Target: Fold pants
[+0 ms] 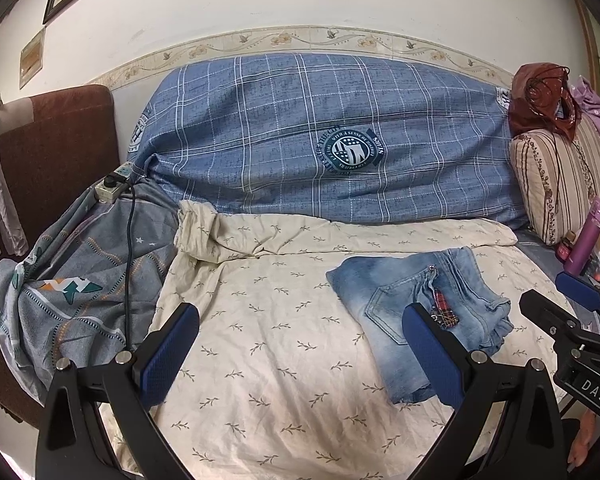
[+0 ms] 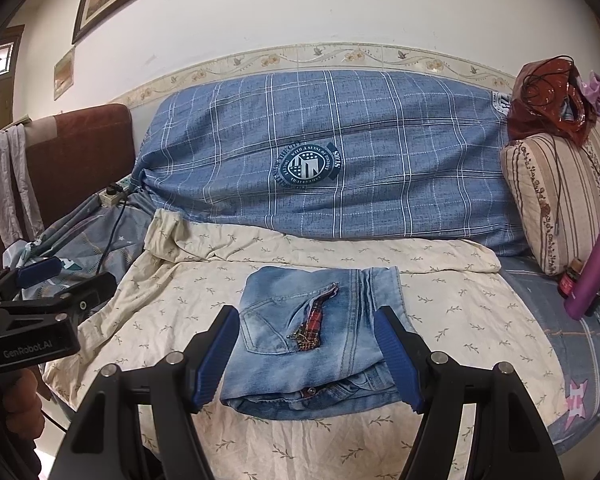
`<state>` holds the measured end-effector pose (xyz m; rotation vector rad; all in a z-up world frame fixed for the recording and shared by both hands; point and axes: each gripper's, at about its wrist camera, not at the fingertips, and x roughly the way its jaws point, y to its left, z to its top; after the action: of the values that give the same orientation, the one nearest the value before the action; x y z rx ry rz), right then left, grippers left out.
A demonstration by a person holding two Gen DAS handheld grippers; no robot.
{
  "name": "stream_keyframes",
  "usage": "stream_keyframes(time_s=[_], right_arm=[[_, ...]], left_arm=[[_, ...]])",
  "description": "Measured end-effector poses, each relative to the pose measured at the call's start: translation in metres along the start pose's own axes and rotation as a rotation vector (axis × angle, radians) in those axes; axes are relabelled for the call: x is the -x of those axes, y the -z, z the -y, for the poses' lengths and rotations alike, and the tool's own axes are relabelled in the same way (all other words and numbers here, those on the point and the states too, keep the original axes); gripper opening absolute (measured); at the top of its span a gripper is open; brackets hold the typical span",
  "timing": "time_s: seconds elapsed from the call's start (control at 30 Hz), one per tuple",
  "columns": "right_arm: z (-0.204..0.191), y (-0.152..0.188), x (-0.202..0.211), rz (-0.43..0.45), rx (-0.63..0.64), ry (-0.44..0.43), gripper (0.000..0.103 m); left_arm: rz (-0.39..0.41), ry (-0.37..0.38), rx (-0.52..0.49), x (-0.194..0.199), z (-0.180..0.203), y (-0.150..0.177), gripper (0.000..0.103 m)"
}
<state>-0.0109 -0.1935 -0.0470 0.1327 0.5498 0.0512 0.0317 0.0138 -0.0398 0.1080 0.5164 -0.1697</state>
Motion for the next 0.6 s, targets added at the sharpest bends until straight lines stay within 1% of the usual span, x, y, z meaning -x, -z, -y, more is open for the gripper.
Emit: stream_keyframes(time_s=[0.6], right_arm=[[0.006,0.0,0.007,0.01,-0.016,0.007,0.073]], left_arm=[[0.011,0.009,-0.016,0.009,0.005,0.0,0.101]])
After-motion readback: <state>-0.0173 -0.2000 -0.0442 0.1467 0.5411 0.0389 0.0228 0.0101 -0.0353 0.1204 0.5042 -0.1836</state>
